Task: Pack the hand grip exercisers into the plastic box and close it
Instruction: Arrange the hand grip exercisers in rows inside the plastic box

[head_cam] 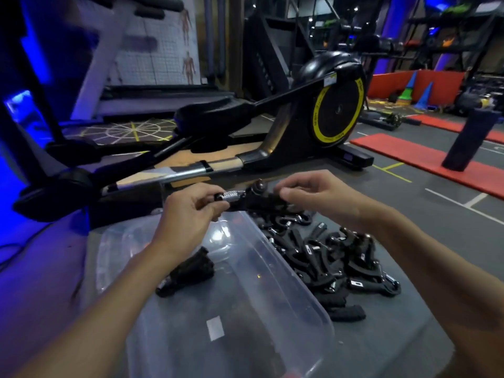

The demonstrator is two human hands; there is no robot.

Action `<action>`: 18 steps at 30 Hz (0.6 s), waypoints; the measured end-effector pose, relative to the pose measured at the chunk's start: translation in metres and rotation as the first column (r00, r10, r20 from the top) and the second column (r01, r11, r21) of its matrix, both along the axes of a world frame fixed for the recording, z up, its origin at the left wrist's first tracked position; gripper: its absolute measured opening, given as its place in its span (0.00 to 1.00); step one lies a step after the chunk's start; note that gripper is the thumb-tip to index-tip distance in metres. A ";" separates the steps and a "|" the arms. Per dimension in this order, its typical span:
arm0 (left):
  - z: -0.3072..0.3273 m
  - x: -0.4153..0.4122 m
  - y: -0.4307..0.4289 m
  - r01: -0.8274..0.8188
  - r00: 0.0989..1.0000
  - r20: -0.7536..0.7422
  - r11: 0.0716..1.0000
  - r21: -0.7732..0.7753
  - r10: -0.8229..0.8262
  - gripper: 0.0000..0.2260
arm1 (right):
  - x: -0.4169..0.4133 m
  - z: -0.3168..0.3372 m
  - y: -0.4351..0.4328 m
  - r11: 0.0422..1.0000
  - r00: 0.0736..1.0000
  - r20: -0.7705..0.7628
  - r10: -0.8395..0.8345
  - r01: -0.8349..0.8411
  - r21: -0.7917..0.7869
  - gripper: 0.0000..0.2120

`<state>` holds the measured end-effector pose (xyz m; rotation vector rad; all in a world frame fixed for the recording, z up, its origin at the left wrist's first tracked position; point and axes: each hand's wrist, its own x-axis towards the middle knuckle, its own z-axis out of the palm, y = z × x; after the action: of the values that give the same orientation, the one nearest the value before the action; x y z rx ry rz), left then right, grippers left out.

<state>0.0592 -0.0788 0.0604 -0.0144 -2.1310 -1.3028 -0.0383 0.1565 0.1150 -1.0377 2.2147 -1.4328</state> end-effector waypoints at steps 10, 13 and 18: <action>-0.027 0.042 -0.074 -0.220 0.949 0.191 0.960 -0.171 0.252 0.04 | 0.006 -0.036 -0.086 0.978 0.987 0.131 -0.097 0.119 -0.174 0.08; -0.046 0.054 -0.092 -0.324 0.885 0.227 0.887 -0.327 0.407 0.11 | 0.007 -0.062 -0.111 0.989 0.986 0.114 -0.122 0.131 -0.072 0.08; -0.080 0.071 -0.104 -0.209 0.782 0.436 0.845 -0.492 0.447 0.33 | 0.011 -0.130 -0.151 0.977 0.982 0.041 -0.184 0.178 0.117 0.15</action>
<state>0.1302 -0.1828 -0.0193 0.6004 -2.6934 -0.6509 -0.0271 0.0054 -0.0150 -0.7707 2.3736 -1.3704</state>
